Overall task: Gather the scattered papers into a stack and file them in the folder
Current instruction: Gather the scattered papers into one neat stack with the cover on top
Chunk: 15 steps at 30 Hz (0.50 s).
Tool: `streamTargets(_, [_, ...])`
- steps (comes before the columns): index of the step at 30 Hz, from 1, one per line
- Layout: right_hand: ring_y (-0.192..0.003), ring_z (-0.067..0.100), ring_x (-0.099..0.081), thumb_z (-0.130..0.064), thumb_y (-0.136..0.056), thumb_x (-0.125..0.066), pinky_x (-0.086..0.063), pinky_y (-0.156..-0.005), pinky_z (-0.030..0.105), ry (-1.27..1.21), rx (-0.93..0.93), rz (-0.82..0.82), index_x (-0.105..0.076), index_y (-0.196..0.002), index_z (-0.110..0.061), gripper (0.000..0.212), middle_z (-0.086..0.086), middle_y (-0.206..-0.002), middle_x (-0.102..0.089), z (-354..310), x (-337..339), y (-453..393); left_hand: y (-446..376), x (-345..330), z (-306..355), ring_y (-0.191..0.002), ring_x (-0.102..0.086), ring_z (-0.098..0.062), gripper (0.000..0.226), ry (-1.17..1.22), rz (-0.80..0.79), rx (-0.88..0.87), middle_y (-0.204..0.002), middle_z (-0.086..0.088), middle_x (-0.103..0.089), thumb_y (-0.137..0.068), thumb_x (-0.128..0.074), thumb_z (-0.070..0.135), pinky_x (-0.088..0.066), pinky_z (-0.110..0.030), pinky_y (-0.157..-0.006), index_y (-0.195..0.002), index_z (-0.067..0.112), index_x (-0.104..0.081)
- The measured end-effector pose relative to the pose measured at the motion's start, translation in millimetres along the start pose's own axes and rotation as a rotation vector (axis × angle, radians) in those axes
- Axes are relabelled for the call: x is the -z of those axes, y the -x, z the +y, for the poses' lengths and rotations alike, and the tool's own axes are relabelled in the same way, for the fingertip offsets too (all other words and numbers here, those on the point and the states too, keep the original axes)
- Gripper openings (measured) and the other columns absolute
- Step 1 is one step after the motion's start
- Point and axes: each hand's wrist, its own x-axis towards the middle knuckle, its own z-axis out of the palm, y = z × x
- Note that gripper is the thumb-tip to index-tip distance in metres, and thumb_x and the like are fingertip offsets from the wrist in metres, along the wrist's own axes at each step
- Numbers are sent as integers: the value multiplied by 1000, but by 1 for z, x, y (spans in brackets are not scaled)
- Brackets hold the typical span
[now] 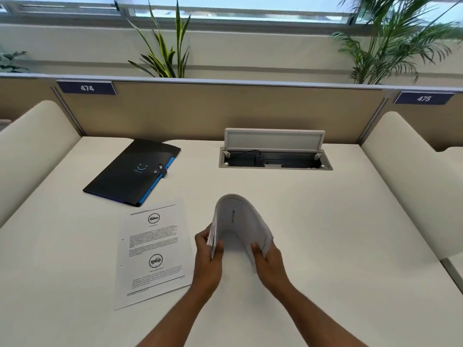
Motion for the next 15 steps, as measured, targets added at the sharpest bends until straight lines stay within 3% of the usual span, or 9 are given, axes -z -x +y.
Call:
streamTargets(3, [-112, -8, -61, -29, -93, -69, -51, -82, 8, -12, 81, -30, -46, -130, -51, 49, -35, -122, -62, -12, 6, 8, 2, 2, 4, -119, -51, 9, 62, -17, -30, -75, -131, 28, -49, -84, -72, 44, -49, -10, -89, -129, 60, -33])
streamTargets(6, [-123, -3, -59, -31, -92, -69, -52, -89, 12, -41, 140, -12, -46, -141, -46, 56, -30, -135, -59, -18, 9, 8, 0, 5, 5, -124, -50, -2, 76, -64, -47, -74, -137, 16, -47, -77, -74, 50, -52, -26, -95, -140, 52, -32])
streamTargets(8, [-130, 0, -57, -32, -102, -58, -50, -100, 16, -49, 148, -36, -48, -145, -44, 47, -25, -141, -60, -17, 6, 7, -1, 1, 6, -129, -44, -3, 69, -79, -57, -49, -138, 24, -42, -81, -70, 48, -49, -25, -95, -134, 64, -31])
streamTargets(10, [-136, 4, -54, -42, -104, -48, -48, -111, 29, -39, 139, -59, -48, -149, -35, 46, -19, -145, -59, -17, 4, 8, 3, -5, 13, -133, -40, -2, 60, -53, -67, -67, -140, 30, -40, -88, -63, 43, -46, -22, -95, -130, 70, -31])
streamTargets(12, [-141, 4, -48, -64, -99, -43, -43, -117, 35, -39, 137, -58, -43, -154, -27, 66, -16, -152, -53, -20, 5, 11, 5, -9, 10, -135, -43, -4, 56, -18, -67, -32, -146, 22, -44, -91, -58, 44, -46, -30, -104, -139, 60, -33])
streamTargets(15, [-149, 5, -38, -59, -102, -36, -35, -123, 35, -65, 175, -64, -32, -160, -27, 67, -15, -162, -41, -27, -1, 18, 12, -16, 18, -128, -52, -5, 61, 54, -58, 18, -144, 11, -52, -85, -58, 64, -51, -29, -101, -140, 56, -34])
